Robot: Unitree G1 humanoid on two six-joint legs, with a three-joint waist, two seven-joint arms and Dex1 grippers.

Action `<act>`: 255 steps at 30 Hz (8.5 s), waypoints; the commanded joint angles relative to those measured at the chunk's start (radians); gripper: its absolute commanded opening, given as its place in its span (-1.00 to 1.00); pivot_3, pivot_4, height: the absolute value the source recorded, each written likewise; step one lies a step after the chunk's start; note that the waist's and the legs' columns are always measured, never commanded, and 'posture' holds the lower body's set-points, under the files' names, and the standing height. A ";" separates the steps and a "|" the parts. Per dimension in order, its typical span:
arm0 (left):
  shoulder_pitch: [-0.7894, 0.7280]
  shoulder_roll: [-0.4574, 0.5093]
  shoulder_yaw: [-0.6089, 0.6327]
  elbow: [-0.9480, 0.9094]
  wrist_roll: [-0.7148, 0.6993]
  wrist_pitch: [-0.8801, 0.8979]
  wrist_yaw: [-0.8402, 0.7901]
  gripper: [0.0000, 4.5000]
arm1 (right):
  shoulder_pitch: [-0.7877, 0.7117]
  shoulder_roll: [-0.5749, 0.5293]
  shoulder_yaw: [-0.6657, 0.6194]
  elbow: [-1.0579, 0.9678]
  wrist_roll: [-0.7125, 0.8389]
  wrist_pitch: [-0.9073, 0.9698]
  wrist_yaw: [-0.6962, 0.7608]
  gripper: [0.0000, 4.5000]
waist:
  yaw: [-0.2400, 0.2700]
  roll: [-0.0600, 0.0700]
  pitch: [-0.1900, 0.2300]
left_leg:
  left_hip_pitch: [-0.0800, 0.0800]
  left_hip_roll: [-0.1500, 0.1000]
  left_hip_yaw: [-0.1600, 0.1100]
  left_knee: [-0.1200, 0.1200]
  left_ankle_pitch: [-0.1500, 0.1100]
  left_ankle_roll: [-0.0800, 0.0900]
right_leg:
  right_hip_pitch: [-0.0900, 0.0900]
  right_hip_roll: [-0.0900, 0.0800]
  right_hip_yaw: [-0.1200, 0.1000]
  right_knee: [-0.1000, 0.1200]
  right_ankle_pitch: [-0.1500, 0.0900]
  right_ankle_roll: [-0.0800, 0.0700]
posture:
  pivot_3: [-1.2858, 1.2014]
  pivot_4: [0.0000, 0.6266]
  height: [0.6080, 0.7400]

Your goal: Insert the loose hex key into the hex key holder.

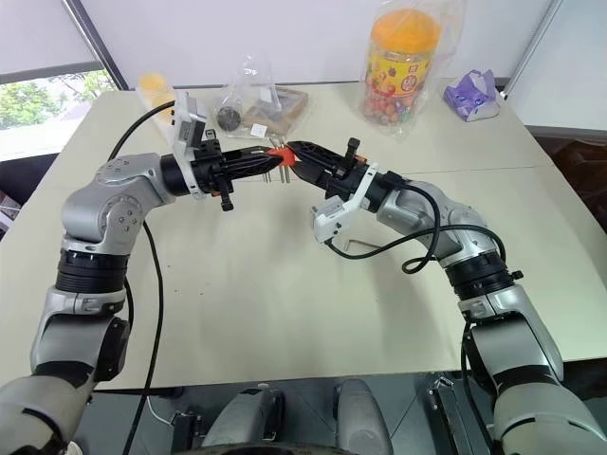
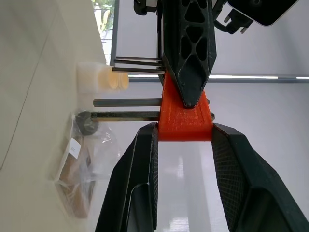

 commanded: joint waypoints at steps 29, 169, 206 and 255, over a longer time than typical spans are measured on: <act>0.025 -0.028 0.028 -0.033 0.020 -0.077 0.060 -1.00 | 0.031 -0.089 -0.071 -0.044 0.596 0.418 0.644 0.99 | 0.001 0.000 0.000 | 0.000 0.000 0.000 0.001 0.000 0.000 | 0.001 -0.001 0.000 0.000 0.000 0.000 | 0.03 -0.52 1.00; 0.083 -0.169 0.032 -0.132 0.018 -0.140 0.283 -1.00 | 0.036 0.555 -0.199 -0.274 0.834 0.730 0.164 -0.97 | 0.000 -0.001 -0.001 | 0.000 0.000 -0.002 0.000 0.000 0.000 | -0.001 -0.003 -0.001 0.002 0.000 0.000 | 0.03 -0.52 1.00; 0.069 -0.175 0.039 -0.109 0.017 -0.146 0.288 -1.00 | 0.069 0.482 -0.236 -0.322 0.840 0.763 0.181 0.99 | 0.001 -0.001 -0.001 | 0.000 0.000 -0.002 0.000 0.000 0.000 | -0.001 -0.003 -0.001 0.002 0.000 0.000 | 0.03 -0.52 1.00; 0.118 -0.353 0.060 0.006 -0.265 0.378 0.423 -1.00 | 0.430 -0.138 -0.441 -0.604 1.071 1.167 0.629 0.99 | 0.036 -0.001 0.000 | 0.000 -0.001 -0.001 0.001 -0.001 0.001 | 0.002 -0.003 0.000 -0.002 0.000 0.000 | 0.03 -0.52 1.00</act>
